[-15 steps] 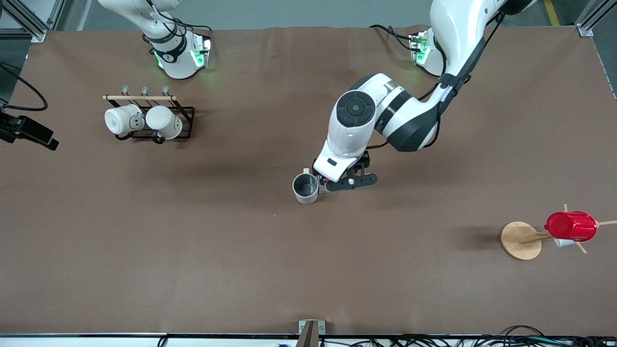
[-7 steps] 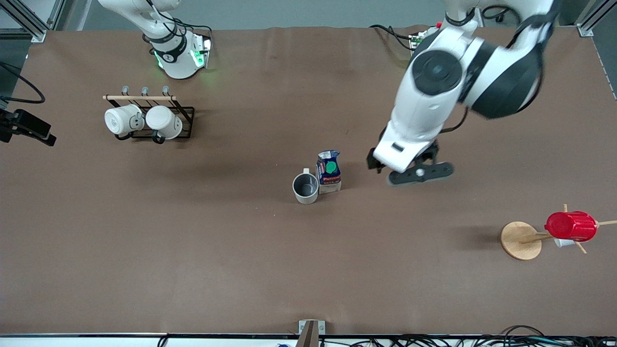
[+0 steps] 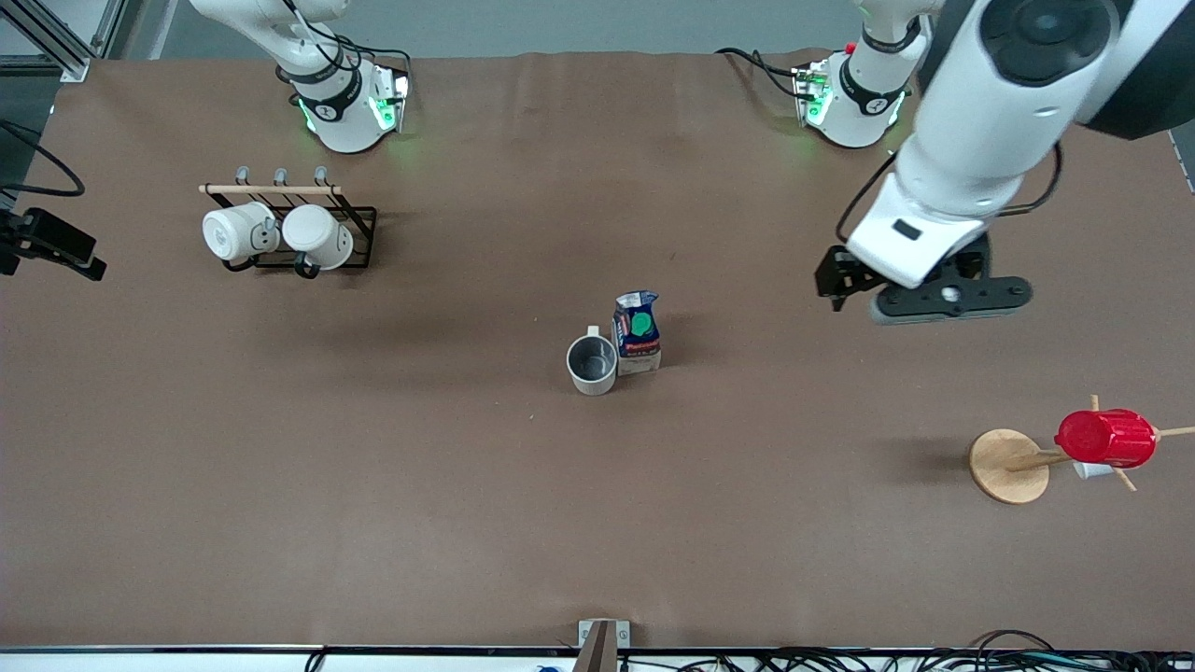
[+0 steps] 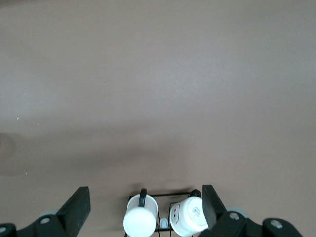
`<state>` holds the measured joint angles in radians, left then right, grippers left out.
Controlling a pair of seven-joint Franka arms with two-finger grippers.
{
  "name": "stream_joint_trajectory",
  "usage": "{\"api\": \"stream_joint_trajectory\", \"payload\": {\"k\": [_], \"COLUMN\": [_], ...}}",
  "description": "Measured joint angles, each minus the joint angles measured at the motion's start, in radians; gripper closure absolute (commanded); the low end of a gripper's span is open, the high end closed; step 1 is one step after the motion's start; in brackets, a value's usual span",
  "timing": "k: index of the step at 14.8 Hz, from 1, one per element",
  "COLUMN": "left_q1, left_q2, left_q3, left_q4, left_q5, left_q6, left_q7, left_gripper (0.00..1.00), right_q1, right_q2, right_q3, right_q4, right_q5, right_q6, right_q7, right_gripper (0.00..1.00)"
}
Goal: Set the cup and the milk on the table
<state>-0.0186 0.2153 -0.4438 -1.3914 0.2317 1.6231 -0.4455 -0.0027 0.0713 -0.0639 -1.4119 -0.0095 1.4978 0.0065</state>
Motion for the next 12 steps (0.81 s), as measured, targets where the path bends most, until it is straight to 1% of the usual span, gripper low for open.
{"api": "stream_joint_trajectory", "payload": {"k": [2, 4, 6, 8, 12], "left_q1": [0.042, 0.078, 0.075, 0.051, -0.002], "left_q2": [-0.023, -0.061, -0.126, -0.203, -0.330], "left_q3": [0.000, 0.009, 0.077, 0.174, 0.309], "left_q4": [0.000, -0.012, -0.065, -0.144, -0.299], "left_q5": [-0.025, -0.057, -0.106, -0.160, -0.251], "left_q6": [-0.001, -0.013, -0.027, -0.032, -0.033], "left_q7": [0.058, 0.118, 0.194, 0.281, 0.307], "left_gripper": [0.00, 0.00, 0.00, 0.00, 0.00], "right_q1": [0.000, 0.000, -0.001, -0.011, -0.034], "right_q2": [0.000, -0.001, -0.002, -0.002, -0.013], "right_q3": [-0.001, -0.001, -0.001, 0.000, 0.016], "right_q4": [0.014, 0.018, 0.018, 0.018, 0.003], "right_q5": [0.000, 0.000, 0.000, 0.000, 0.000], "right_q6": [-0.052, -0.052, -0.040, -0.039, -0.039], "right_q7": [0.015, 0.043, 0.060, 0.066, 0.066], "right_gripper": [0.00, 0.00, 0.00, 0.00, 0.00]}}
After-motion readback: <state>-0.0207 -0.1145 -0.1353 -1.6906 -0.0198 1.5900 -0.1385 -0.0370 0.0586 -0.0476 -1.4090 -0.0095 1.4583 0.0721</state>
